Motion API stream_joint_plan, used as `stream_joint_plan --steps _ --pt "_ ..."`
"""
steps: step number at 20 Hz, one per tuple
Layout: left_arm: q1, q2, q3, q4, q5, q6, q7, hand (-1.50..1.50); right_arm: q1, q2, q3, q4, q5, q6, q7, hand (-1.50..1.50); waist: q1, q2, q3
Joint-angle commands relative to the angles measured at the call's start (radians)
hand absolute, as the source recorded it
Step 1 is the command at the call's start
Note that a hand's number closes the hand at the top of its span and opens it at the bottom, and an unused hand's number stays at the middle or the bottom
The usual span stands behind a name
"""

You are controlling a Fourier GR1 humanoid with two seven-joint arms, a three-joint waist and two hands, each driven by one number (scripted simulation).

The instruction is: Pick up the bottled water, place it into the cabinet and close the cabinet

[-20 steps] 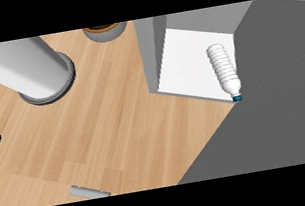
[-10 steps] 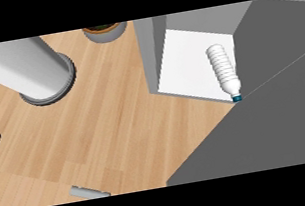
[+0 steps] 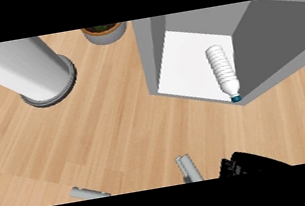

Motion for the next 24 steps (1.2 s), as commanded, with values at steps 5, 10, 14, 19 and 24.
stream_joint_plan --steps 5,10,14,19,24 --pt "-0.004 0.001 0.011 0.024 0.013 -0.012 0.004 -1.5 -0.262 0.173 -0.059 0.266 0.002 -0.123 0.134 1.5 -0.016 -0.003 0.007" --pt "0.009 -0.001 0.021 0.037 0.012 -0.009 -0.002 -1.5 -0.468 0.288 -0.157 0.437 0.096 -0.275 0.18 1.5 -0.042 -0.017 0.012" --pt "0.026 -0.02 0.018 0.05 0.014 -0.015 -0.014 -1.5 -0.624 0.297 -0.227 0.603 0.132 -0.403 0.173 1.5 -0.057 -0.019 0.014" --pt "0.01 -0.011 0.038 0.058 0.034 -0.025 -0.006 -1.5 -0.796 0.298 -0.291 0.76 0.122 -0.531 0.168 1.5 -0.069 -0.016 0.016" --pt "0.031 -0.017 0.038 0.056 0.038 -0.035 -0.01 -1.5 -0.802 0.299 -0.326 0.811 0.043 -0.647 0.148 -1.5 -0.078 -0.016 0.019"
